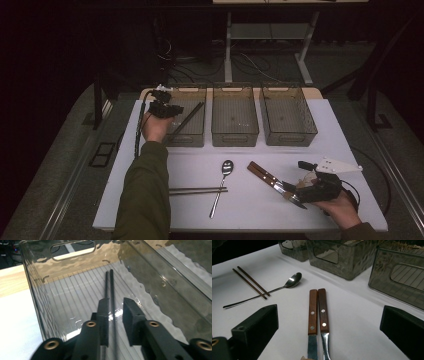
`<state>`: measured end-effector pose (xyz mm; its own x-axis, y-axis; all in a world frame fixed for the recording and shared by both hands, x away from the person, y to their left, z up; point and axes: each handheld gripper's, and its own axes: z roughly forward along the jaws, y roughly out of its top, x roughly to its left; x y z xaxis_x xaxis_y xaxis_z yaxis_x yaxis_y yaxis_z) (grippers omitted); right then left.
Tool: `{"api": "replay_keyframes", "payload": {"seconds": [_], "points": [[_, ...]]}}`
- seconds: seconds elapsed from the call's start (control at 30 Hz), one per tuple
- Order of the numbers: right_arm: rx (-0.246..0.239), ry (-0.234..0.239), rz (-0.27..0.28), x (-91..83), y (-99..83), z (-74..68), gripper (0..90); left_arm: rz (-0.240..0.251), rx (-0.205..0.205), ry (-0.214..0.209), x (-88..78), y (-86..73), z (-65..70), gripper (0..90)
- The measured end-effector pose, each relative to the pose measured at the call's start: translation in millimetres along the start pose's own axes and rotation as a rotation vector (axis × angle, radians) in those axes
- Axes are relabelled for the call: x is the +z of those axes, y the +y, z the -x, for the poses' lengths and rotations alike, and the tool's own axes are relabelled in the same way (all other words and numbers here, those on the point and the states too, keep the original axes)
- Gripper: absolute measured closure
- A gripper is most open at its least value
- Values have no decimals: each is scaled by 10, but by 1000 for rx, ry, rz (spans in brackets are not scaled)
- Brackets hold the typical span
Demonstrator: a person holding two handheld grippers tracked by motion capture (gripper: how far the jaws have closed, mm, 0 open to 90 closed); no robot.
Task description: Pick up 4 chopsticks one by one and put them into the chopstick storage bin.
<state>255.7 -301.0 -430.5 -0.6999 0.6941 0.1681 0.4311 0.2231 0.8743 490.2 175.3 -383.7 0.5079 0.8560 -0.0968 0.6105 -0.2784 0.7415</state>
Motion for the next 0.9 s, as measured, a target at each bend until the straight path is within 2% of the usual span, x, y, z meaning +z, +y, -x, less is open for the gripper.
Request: {"api": "replay_keyframes", "payload": {"seconds": [0.1, 0.17, 0.23, 0.3, 0.37, 0.43, 0.57, 0.73, 0.83, 0.9], "points": [[-2, -1, 1, 1, 0, 1, 18, 10, 8, 2, -27, 5, 8, 682], [-4, -2, 2, 4, 0, 2, 18, 15, 13, -12, -47, 10, 21, 637], [-4, -2, 2, 5, 1, 1, 18, 15, 41, -12, -84, 21, 47, 590], [-1, -3, 0, 5, 1, -4, 18, 24, 50, -31, -126, 30, 79, 552], [-2, -3, -1, 5, 1, -5, 18, 9, 65, -52, -163, 41, 101, 492], [-1, -3, -1, 5, 1, -7, 18, 9, 89, -70, -222, 41, 152, 466], [-3, -4, -1, 5, 3, -6, 18, 24, 106, -111, -345, 11, 248, 399], [-4, -7, -1, 7, 2, -6, 18, 49, 128, -160, -516, -120, 440, 403], [-4, -9, -2, 8, 1, -7, 18, 80, 122, -205, -593, -234, 538, 465], [-4, -8, -4, 10, 1, -8, 18, 87, 145, -218, -645, -317, 624, 520]]}}
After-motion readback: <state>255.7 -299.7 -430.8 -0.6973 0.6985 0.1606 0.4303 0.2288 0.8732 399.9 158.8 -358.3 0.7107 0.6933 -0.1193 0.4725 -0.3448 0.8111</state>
